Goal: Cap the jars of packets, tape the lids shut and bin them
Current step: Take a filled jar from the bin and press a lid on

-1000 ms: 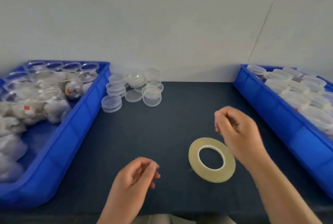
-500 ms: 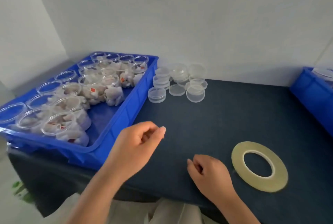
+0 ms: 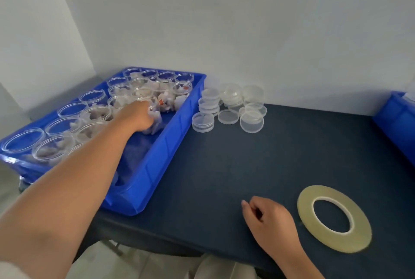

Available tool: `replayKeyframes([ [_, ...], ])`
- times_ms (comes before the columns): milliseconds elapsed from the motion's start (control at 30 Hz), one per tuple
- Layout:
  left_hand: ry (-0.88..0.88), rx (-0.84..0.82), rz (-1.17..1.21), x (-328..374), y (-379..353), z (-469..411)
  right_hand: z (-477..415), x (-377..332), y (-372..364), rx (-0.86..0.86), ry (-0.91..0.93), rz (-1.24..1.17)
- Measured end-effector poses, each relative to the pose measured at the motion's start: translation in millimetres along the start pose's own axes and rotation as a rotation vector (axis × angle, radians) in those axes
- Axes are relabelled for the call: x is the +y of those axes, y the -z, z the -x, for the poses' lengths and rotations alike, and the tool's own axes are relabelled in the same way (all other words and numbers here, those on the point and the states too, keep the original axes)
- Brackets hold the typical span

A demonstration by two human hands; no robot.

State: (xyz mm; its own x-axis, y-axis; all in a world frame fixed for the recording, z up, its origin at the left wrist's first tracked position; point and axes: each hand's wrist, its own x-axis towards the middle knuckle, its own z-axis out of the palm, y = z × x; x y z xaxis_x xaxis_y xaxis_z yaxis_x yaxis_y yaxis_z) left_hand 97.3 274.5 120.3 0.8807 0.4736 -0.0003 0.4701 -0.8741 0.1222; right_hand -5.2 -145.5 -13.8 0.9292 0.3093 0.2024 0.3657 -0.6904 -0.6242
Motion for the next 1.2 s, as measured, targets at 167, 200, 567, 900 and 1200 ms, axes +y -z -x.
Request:
replayKeyframes([
  [167, 0.04, 0.254, -0.125, 2, -11, -3, -1, -1, -1, 0.011, -0.009, 0.005],
  [200, 0.007, 0.318, -0.125, 3, -6, 0, -1, 0, -1, 0.01, -0.01, 0.01],
  [567, -0.534, 0.611, 0.289, 87, 72, 111, 1, -2, 4, 0.049, -0.006, -0.045],
  [900, -0.888, 0.232, 0.352, 155, -61, 206, 6, -7, 12, 0.107, -0.065, -0.487],
  [1200, -1.022, 0.19, 0.354, 163, -85, 211, 1, 1, 8, 0.255, -0.093, -0.557],
])
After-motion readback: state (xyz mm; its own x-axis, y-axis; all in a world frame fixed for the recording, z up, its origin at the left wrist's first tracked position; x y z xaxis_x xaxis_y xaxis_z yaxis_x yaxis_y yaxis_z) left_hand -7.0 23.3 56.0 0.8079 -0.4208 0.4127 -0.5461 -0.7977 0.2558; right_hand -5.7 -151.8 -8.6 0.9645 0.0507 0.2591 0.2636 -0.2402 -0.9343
